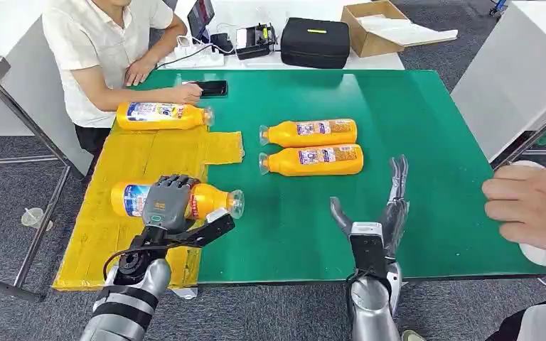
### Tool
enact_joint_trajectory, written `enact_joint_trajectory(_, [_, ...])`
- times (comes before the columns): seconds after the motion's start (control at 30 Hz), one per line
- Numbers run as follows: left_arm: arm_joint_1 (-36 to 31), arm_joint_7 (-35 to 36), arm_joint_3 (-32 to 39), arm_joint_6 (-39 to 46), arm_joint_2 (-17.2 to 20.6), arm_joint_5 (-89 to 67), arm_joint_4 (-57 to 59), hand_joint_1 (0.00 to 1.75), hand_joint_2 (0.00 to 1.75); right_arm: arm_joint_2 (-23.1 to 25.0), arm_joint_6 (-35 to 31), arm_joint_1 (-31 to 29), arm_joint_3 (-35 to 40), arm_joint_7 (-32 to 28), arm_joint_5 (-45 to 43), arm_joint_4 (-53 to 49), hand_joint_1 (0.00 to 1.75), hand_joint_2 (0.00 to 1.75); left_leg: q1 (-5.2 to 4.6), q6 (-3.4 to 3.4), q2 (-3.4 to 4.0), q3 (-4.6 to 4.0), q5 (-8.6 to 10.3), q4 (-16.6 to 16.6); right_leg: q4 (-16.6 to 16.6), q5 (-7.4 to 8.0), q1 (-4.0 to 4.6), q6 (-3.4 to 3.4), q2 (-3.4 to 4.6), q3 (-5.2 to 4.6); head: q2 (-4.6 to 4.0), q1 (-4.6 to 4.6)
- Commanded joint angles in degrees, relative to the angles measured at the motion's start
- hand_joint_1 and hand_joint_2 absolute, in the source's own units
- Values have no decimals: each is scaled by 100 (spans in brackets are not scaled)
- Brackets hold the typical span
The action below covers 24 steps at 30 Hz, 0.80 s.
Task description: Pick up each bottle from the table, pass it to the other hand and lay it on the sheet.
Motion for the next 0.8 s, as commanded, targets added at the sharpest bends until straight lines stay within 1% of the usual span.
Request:
enact_joint_trajectory(0.03, [-932, 182, 327, -308, 250, -79, 2075, 175, 175, -28, 129, -374, -203, -76, -53, 717, 0, 175, 4, 0, 6, 30, -8, -2, -6, -7, 9, -24, -4, 32, 0, 2])
enact_joint_trajectory(0.1, [-1083, 246, 313, -195, 291, -219, 2346, 175, 175, -26, 155, -417, -161, -96, -56, 808, 0, 175, 4, -1, 5, 16, -4, -3, -6, -1, 7, -14, 1, 18, 0, 2])
enact_joint_trajectory(0.17, [-1083, 246, 313, -195, 291, -219, 2346, 175, 175, -26, 155, -417, -161, -96, -56, 808, 0, 175, 4, -1, 9, 32, -10, -1, -3, -8, 9, -27, 0, 34, 0, 2])
enact_joint_trajectory(0.2, [-1083, 246, 313, -195, 291, -219, 2346, 175, 175, -26, 155, -417, -161, -96, -56, 808, 0, 175, 3, -1, 7, 11, -3, -2, -4, 0, 6, -13, 3, 12, 0, 2])
enact_joint_trajectory(0.23, [-1083, 246, 313, -195, 291, -219, 2346, 175, 175, -26, 155, -417, -161, -96, -56, 808, 0, 175, 4, -1, 9, 24, -8, 0, -2, -5, 8, -22, 2, 26, 0, 2])
enact_joint_trajectory(0.27, [-1083, 246, 313, -195, 291, -219, 2346, 175, 175, -26, 155, -417, -161, -96, -56, 808, 0, 175, 2, 0, 5, 11, -3, -2, -4, -1, 5, -13, 1, 13, 0, 2])
enact_joint_trajectory(0.33, [-1083, 246, 313, -195, 291, -219, 2346, 175, 175, -26, 155, -417, -161, -96, -56, 808, 0, 175, 7, 0, 11, 34, -16, 6, 2, -12, 13, -32, 0, 37, 0, 2])
enact_joint_trajectory(0.37, [-1083, 246, 313, -195, 291, -219, 2346, 175, 175, -26, 155, -417, -161, -96, -56, 808, 0, 175, 3, 0, 7, 14, -5, -1, -3, -2, 6, -14, 2, 15, 0, 2])
enact_joint_trajectory(0.4, [-1083, 246, 313, -195, 291, -219, 2346, 175, 175, -26, 155, -417, -161, -96, -56, 808, 0, 175, 4, 0, 9, 23, -10, 1, -2, -6, 8, -21, 2, 25, 0, 2])
enact_joint_trajectory(0.47, [-1142, 278, 470, -208, 251, -159, 2448, 175, 175, -23, 160, -402, -111, -110, -48, 803, 0, 175, 1, 1, 6, 11, -4, -1, -2, -2, 3, -13, 2, 13, 0, 2])
enact_joint_trajectory(0.63, [-1172, 368, 582, -315, 207, -163, 2556, 175, 175, -39, 198, -386, -54, -118, -49, 948, 0, 175, 5, -1, 11, 25, -10, 2, 0, -6, 9, -24, 3, 27, 0, 2])
enact_joint_trajectory(0.67, [-1183, 386, 648, -390, 175, -126, 2582, 154, 175, -40, 198, -391, -57, -118, -50, 988, 0, 175, 3, 0, 10, 19, -6, -1, -3, -2, 7, -17, 4, 20, 0, 2])
enact_joint_trajectory(0.7, [-1199, 382, 662, -447, 165, -124, 2610, 24, 175, -42, 208, -401, -61, -123, -59, 1019, 0, 175, 3, 0, 11, 23, -8, 0, -1, -4, 7, -20, 4, 23, 0, 2])
enact_joint_trajectory(0.73, [-1249, 398, 674, -625, 173, -133, 2700, 3, 175, -53, 239, -424, -64, -148, -94, 1071, 0, 175, 4, -1, 10, 24, -8, -1, -1, -4, 8, -21, 4, 24, 0, 2])
enact_joint_trajectory(0.77, [-1274, 396, 684, -724, 176, -130, 2747, 3, 175, -55, 238, -444, -69, -163, -102, 1110, 0, 175, 3, -1, 6, 17, -3, -2, -2, -1, 6, -15, 2, 17, 0, 2])
enact_joint_trajectory(0.8, [-1311, 443, 710, -840, 176, -142, 2814, 0, 175, -61, 238, -473, -85, -172, -110, 1163, 0, 175, 3, -1, 6, 15, -2, -2, 0, 0, 5, -13, 3, 15, 0, 2])
